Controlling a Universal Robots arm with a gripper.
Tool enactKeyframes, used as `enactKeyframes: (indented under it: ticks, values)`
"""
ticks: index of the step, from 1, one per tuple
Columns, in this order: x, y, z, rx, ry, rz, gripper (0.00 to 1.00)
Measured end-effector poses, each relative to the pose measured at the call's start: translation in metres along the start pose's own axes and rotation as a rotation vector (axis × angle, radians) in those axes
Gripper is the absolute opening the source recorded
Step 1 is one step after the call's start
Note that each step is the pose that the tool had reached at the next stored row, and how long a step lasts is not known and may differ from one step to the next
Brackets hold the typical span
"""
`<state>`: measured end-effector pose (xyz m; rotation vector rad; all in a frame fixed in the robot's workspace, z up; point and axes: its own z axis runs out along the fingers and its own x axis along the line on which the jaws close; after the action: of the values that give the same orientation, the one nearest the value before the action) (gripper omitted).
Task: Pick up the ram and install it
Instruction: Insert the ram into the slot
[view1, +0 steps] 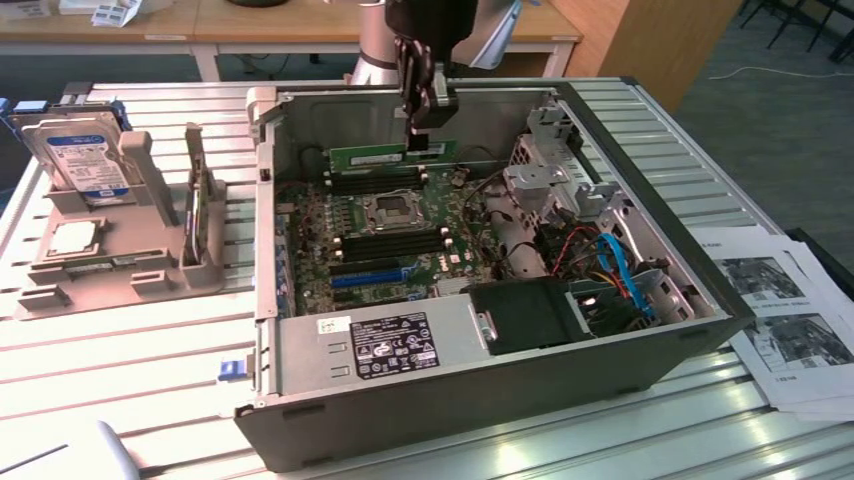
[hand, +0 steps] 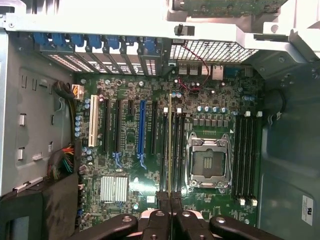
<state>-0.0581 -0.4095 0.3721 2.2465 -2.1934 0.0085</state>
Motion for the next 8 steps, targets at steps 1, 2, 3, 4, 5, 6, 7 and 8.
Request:
enactKeyframes:
  ticks: [1,2,3,4,5,6,7,8]
  values:
    - [0.000,0.0000,0.0017,0.0001,0.0000,0.000,0.11]
    - [0.000,0.0000,0.0035,0.0001,-0.0001,0.000,0.11]
    - [0.000,0.0000,0.0051,0.0000,0.0000,0.000,0.11]
    - [0.000,0.0000,0.0065,0.0000,0.0000,0.000,0.11]
    - [0.000,0.0000,0.0081,0.0001,-0.0001,0.001,0.11]
    - [0.000,0.0000,0.0097,0.0001,0.0000,0.001,0.11]
    - [0.000,0.0000,0.0115,0.0000,0.0000,0.001,0.11]
    - [0.000,0.0000,0.0133,0.0000,0.0001,0.002,0.11]
